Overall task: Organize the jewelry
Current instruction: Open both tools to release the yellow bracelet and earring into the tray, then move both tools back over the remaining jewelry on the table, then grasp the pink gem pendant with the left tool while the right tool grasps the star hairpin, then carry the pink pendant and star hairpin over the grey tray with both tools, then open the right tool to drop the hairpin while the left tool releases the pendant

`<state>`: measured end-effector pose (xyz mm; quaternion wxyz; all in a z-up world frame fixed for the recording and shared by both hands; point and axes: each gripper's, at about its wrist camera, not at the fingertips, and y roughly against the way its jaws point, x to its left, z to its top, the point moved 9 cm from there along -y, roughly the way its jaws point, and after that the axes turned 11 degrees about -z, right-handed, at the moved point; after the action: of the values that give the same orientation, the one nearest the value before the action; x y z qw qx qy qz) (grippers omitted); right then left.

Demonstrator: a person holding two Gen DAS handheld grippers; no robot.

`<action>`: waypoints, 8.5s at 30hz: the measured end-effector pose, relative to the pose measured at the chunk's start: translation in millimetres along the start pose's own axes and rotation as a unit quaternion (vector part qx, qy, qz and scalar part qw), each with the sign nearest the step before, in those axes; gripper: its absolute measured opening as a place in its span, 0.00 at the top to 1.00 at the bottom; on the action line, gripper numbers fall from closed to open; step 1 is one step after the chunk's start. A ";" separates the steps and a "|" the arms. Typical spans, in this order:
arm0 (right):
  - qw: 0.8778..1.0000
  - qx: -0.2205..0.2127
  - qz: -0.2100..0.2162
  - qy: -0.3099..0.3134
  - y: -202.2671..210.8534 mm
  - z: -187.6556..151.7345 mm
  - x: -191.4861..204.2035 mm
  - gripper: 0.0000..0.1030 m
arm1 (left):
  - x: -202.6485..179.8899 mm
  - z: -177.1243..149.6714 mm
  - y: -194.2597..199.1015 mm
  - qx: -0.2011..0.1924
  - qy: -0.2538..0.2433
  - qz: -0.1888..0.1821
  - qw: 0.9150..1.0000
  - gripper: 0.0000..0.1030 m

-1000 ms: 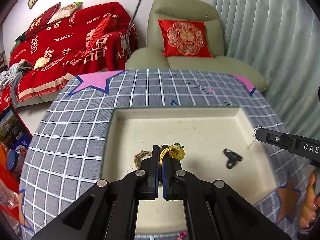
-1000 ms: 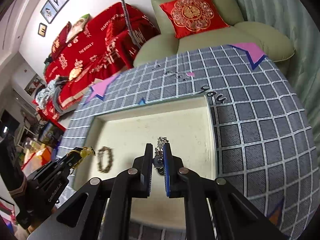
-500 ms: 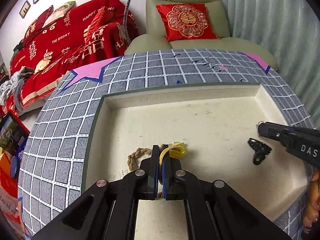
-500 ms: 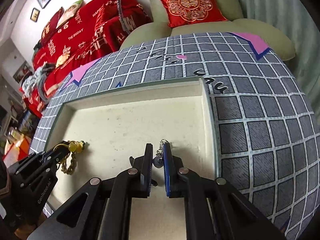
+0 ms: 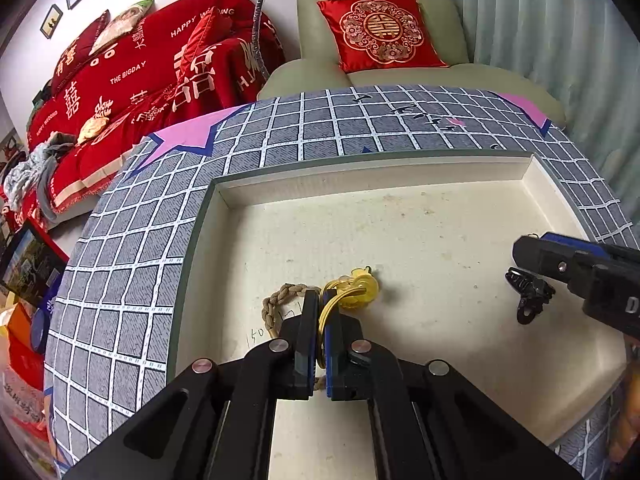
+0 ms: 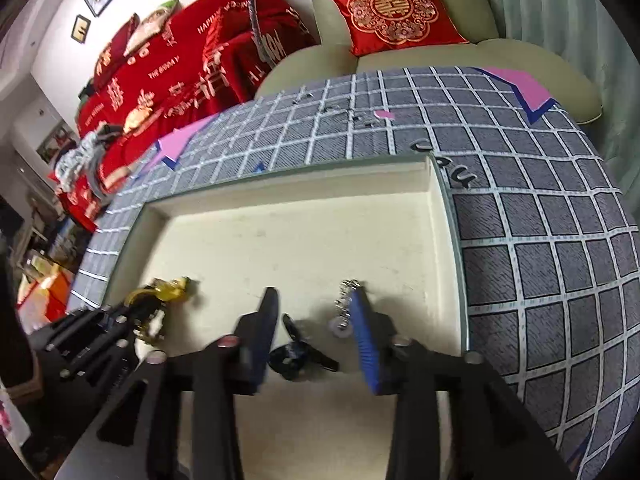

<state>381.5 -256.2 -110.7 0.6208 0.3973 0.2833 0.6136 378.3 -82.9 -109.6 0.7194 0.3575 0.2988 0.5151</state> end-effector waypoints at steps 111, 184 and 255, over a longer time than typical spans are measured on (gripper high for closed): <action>0.995 0.043 -0.067 0.059 142.2 -259.4 17.8 0.10 | 38.9 -189.3 92.8 -0.020 -0.014 -0.036 0.999 0.12; 0.998 -0.049 0.014 0.036 169.5 -68.0 9.5 0.82 | 1.4 -28.1 153.2 -0.117 0.021 -0.108 0.987 0.83; 0.998 -0.008 0.053 -0.042 96.0 -51.8 4.9 0.28 | 14.5 -21.6 62.1 -0.084 0.010 -0.020 0.996 0.00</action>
<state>286.9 -250.5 -56.4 0.6019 0.4318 0.2305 0.6309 332.5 -51.3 -71.7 0.7539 0.2849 0.2688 0.5274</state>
